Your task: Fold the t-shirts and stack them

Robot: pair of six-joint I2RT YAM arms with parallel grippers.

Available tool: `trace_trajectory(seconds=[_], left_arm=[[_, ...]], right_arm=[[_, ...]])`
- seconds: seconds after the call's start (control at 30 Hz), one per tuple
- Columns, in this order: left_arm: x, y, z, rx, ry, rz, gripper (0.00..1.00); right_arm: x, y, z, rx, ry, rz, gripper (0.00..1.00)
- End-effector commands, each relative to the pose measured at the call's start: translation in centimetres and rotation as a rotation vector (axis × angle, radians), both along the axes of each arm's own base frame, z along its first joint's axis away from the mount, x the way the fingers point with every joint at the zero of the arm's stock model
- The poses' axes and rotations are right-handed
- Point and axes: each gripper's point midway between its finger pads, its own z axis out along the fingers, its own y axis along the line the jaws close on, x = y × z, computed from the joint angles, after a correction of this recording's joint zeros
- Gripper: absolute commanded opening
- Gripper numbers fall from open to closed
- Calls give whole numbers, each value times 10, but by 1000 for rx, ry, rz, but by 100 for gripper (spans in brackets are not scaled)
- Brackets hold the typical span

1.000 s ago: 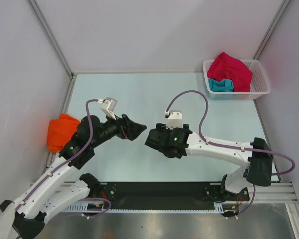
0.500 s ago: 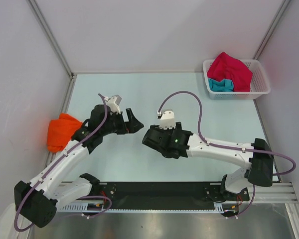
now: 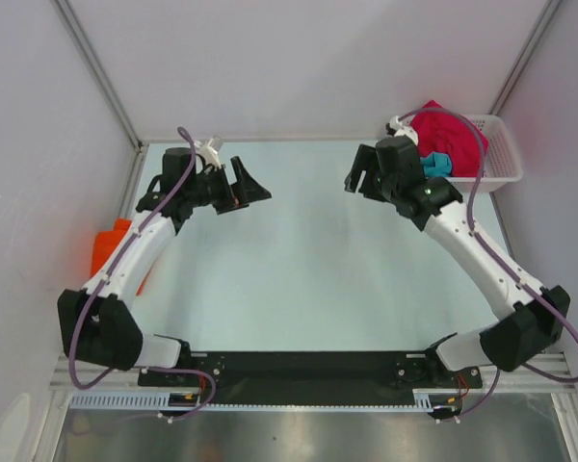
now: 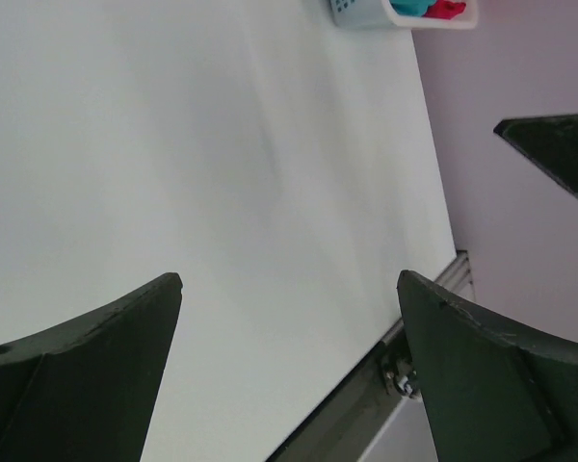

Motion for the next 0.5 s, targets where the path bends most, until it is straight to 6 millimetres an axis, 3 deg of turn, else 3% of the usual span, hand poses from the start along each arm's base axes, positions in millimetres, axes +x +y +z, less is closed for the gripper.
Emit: trace_trajectory(seconds=[0.0,0.03,0.07,0.13,0.2,0.3,0.33,0.4,0.43,0.47], left_arm=[[2,-8,-8,-143,99,-108,100],[3,-6,-10,-163,114,-114,100],[8,-6,-16,-171,139,-110,100],[14,-4,-15,-178,135,-109,99],[18,-3,-16,-180,138,-110,99],[21,0,-11,-181,123,-106,99],[22,2,-11,-181,121,-102,99],[22,5,-10,-177,114,-96,100],[23,9,-11,-177,117,-89,99],[22,9,-11,-175,115,-90,100]], right_arm=[[35,-1,-12,-72,76,82,77],[39,0,-16,-50,93,98,78],[49,-13,-23,-30,110,72,78],[60,-13,-34,48,138,83,79],[74,-29,-40,75,140,44,78],[88,-54,-61,-71,187,-34,79],[102,-67,-66,-143,192,-88,79],[106,-83,-78,-233,237,-123,80],[113,-92,-73,-267,224,-164,80],[116,-97,-85,-289,249,-176,80]])
